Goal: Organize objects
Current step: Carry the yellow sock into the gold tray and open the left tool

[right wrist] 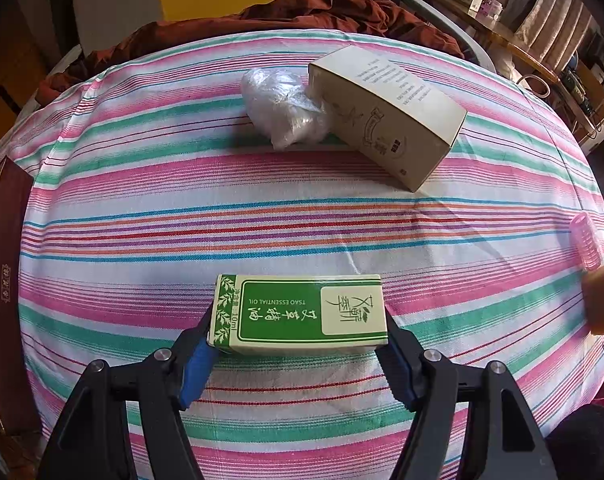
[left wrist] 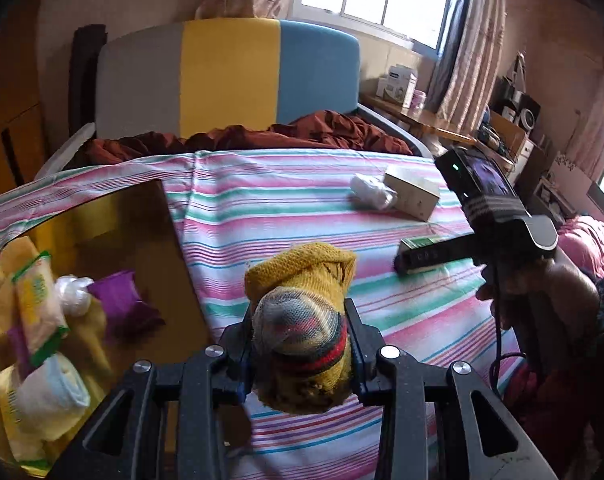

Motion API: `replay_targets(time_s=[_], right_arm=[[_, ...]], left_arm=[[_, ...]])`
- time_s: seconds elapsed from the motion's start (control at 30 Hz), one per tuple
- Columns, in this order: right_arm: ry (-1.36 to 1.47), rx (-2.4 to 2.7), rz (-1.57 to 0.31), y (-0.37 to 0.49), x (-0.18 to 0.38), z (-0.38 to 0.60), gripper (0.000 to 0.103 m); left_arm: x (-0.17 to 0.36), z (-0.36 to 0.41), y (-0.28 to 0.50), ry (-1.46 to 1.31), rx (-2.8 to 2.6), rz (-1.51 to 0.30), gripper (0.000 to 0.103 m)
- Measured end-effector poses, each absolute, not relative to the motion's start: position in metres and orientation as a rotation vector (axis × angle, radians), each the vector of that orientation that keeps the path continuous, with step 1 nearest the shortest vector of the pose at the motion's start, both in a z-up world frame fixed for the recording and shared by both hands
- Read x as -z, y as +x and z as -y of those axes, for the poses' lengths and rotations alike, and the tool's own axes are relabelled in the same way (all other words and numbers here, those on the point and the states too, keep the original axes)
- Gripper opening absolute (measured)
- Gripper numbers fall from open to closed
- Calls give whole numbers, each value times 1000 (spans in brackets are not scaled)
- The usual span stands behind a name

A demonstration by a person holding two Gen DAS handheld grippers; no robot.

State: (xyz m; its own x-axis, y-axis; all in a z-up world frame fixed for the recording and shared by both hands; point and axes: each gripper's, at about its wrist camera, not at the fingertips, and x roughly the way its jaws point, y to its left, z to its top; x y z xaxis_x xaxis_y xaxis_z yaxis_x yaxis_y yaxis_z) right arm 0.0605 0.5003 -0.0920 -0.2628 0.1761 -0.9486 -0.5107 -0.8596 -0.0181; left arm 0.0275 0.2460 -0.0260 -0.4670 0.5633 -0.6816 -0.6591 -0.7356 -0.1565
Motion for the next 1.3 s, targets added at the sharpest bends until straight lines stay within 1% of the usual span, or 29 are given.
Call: replay_targets(time_s=[0.1,0.23,0.3,0.37,0.5,0.7,0.73,0.77,0.8,0.83,0.9,1.07,1.3], right_arm=[[-1566,-2159,-395,61,89,-495,72],[-1566,-2159,-388,64,87,-493,72],[-1566,-2159,-387,62,86,-489,72],[-1567,-2159,-386,61,87,-488,72],[-1567,-2159,-386,61,87,-489,72],[-1566,-2159,-387,60,88,-491,72],[-1568,-2160,-387,56,90,-494,72],[-1568,-2161,-387,55,92,-492,72],[-1568,-2162,-386,55,92,-491,72],[-1569,-2163,-386,55,92,-491,72],[-1569,-2165,-385,54,92,-490,72],[-1569,-2168,-368,54,91,-486,72],[-1576,-2201,-337,54,89,-472,72]], left_arm=[[22,-210,-3,-1020,-2285,-83,37],[27,-168,-52,-1146,-2339,75,38],[29,-155,-75,-1186,-2368,109,38],[30,-148,-97,-1216,-2392,123,39],[38,-150,-134,-1270,-2401,89,39],[65,-159,-176,-1393,-2392,62,40],[69,-161,-180,-1408,-2395,56,43],[71,-162,-183,-1412,-2393,53,44],[72,-162,-185,-1412,-2394,53,49],[72,-163,-187,-1414,-2399,49,55],[70,-162,-187,-1407,-2408,43,60],[53,-149,-171,-1342,-2444,78,60],[29,-111,-116,-1220,-2511,103,61]])
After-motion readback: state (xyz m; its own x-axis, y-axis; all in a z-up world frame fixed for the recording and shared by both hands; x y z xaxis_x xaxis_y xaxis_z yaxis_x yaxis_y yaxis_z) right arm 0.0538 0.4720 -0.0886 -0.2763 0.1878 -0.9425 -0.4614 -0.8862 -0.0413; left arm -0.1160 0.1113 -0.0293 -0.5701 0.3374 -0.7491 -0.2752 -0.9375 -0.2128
